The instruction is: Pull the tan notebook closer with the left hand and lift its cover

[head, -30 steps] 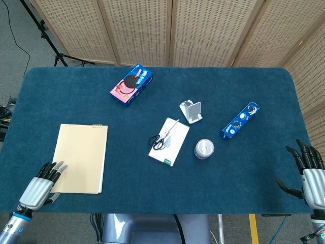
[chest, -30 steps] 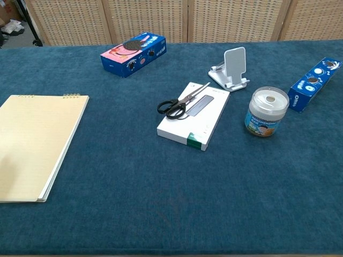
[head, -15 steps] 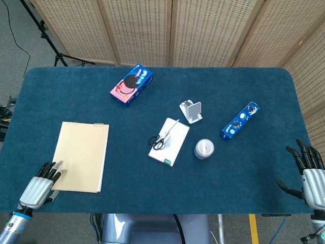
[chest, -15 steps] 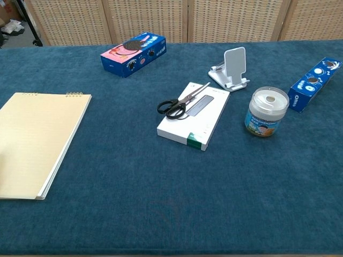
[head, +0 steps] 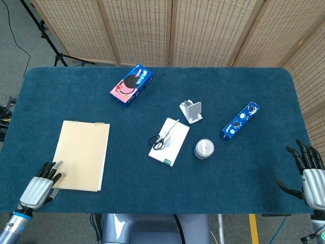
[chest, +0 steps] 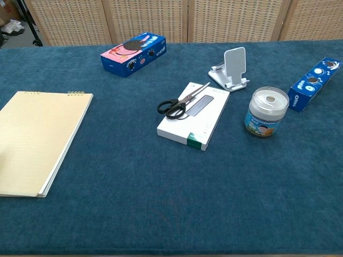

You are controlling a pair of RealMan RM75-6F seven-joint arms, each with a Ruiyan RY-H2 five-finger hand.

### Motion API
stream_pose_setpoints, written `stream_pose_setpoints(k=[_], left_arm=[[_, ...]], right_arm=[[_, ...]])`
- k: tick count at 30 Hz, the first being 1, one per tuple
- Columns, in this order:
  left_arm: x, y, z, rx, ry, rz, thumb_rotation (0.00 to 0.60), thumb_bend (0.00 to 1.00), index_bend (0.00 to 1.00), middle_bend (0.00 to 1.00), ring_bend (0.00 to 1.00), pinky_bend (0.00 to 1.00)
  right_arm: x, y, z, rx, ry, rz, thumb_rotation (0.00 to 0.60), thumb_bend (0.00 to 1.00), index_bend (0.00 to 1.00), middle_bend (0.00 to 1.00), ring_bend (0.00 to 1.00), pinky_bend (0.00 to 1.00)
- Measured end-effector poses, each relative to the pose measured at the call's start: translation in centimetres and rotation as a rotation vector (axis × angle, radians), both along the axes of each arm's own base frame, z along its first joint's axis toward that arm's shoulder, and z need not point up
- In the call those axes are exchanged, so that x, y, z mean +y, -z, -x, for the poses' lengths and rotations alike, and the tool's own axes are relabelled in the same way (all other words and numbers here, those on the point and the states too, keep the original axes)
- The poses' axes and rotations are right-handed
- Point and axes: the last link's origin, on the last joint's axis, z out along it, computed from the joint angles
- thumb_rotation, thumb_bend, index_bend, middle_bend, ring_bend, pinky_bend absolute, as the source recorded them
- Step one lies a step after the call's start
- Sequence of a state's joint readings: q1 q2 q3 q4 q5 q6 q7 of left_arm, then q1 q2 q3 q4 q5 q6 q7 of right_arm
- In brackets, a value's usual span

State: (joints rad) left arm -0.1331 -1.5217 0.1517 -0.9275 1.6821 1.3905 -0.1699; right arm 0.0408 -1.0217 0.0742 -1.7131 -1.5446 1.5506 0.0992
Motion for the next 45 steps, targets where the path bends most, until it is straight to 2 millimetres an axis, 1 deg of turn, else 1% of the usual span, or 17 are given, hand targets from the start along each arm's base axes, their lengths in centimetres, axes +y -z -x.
stream_pose_setpoints(k=[6,9,11,14,21,23,27,29,37,45], left_arm=[[0.0,0.1,0.0,-0.012,-0.005,-0.003,0.600,0.49,0.40,0.00,0.00,0.00],[0.0,0.1,-0.1,-0.022,-0.007,-0.004,0.600,0.53,0.47,0.00,0.00,0.00],[0.0,0.2,-0.1,-0.031,-0.010,-0.005,0.600,0.56,0.54,0.00,0.00,0.00],[0.1,0.2,-0.1,-0.041,-0.012,-0.010,0.600,0.60,0.60,0.00,0.00,0.00],[0.1,0.2,-0.1,-0.056,-0.014,-0.018,0.600,0.63,0.72,0.00,0.00,0.00],[0.1,0.2,-0.2,-0.067,-0.012,-0.022,0.600,0.64,0.77,0.00,0.00,0.00],[0.1,0.0,-0.2,-0.073,-0.010,-0.023,0.600,0.64,0.85,0.00,0.00,0.00],[0.1,-0.1,-0.2,-0.074,-0.008,-0.022,0.600,0.64,0.87,0.00,0.00,0.00],[-0.5,-0.4,-0.7,-0.072,0.007,-0.006,0.600,0.64,0.87,0.00,0.00,0.00],[-2.0,-0.9,-1.4,-0.076,0.018,0.053,0.600,0.64,0.87,0.00,0.00,0.00]], right_arm=[[0.0,0.0,0.0,-0.001,0.001,-0.002,0.600,0.23,0.13,0.00,0.00,0.00],[0.0,0.0,0.0,-0.002,0.001,-0.003,0.600,0.23,0.13,0.00,0.00,0.00],[0.0,0.0,0.0,-0.003,0.000,-0.004,0.600,0.23,0.13,0.00,0.00,0.00],[0.1,0.0,-0.1,-0.005,-0.002,-0.006,0.600,0.23,0.13,0.00,0.00,0.00],[0.1,0.0,-0.1,-0.010,-0.003,-0.008,0.600,0.23,0.13,0.00,0.00,0.00],[0.1,0.0,-0.1,-0.012,-0.004,-0.009,0.600,0.24,0.13,0.00,0.00,0.00],[0.1,0.0,-0.1,-0.015,-0.004,-0.009,0.600,0.23,0.13,0.00,0.00,0.00],[0.1,0.0,-0.1,-0.014,-0.004,-0.009,0.600,0.23,0.13,0.00,0.00,0.00],[0.0,0.0,-0.1,-0.014,-0.004,-0.010,0.600,0.23,0.13,0.00,0.00,0.00],[0.1,-0.1,0.0,-0.015,-0.002,-0.010,0.600,0.23,0.13,0.00,0.00,0.00]])
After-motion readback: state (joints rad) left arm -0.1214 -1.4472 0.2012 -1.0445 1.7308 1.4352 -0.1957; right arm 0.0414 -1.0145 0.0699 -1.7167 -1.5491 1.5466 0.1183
